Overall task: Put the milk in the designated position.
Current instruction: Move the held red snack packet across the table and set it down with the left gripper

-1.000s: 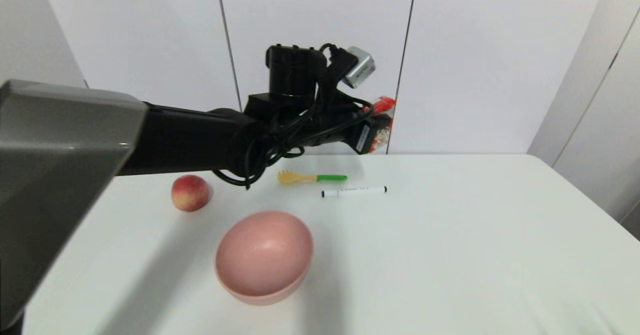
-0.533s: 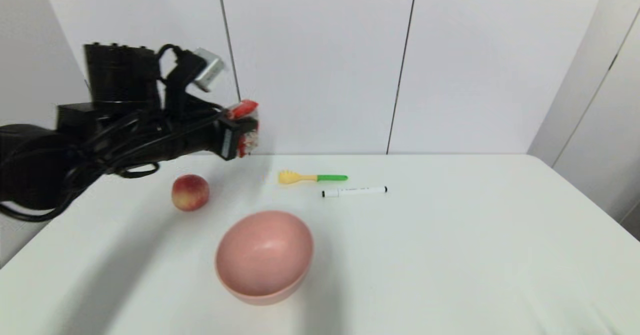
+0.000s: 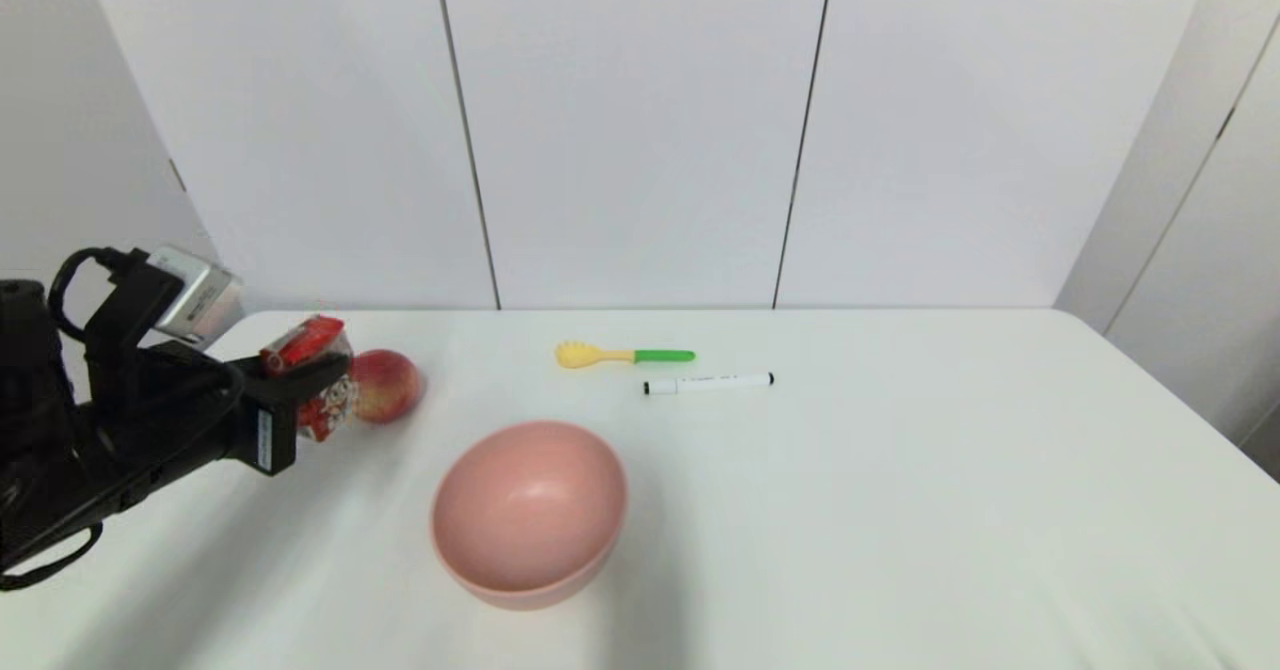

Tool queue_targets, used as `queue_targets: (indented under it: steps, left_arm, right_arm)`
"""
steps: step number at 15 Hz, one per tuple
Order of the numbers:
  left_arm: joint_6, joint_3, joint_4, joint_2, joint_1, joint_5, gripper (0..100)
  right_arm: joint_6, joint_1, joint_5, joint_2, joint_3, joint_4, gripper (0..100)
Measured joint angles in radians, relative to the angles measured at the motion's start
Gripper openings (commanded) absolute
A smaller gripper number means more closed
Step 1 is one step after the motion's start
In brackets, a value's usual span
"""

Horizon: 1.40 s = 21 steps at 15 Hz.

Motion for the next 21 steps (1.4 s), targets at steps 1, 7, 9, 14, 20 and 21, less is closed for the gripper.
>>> queue_targets:
  steps: [1,7,9,14,20,21]
  left_arm:
    - [-0.015,0.033,-0.013,-0.009,0.004,-0.045,0]
    - [-0.064,0.113,-0.048,0.049,0.007,-0.249,0]
    - [-0.064,0.124,-0.056,0.083,0.008,-0.285,0]
    - [-0.063,0.131,-0.100,0.149,0.010,-0.287,0]
    - [-0.063,0.134,-0.106,0.183,0.011,-0.286,0]
    - [-0.063,0.137,-0.110,0.188,0.012,-0.287,0]
  right_arm:
    - [0.000,0.000,0.000,0.000,0.000,0.000,100]
    - [0.000,0.000,0.000,0.000,0.000,0.000,100]
    - [0.000,0.000,0.000,0.000,0.000,0.000,100]
    - [0.000,0.000,0.000,0.000,0.000,0.000,100]
    - [0.000,0.000,0.000,0.000,0.000,0.000,100]
    - [0.000,0.000,0.000,0.000,0.000,0.000,100]
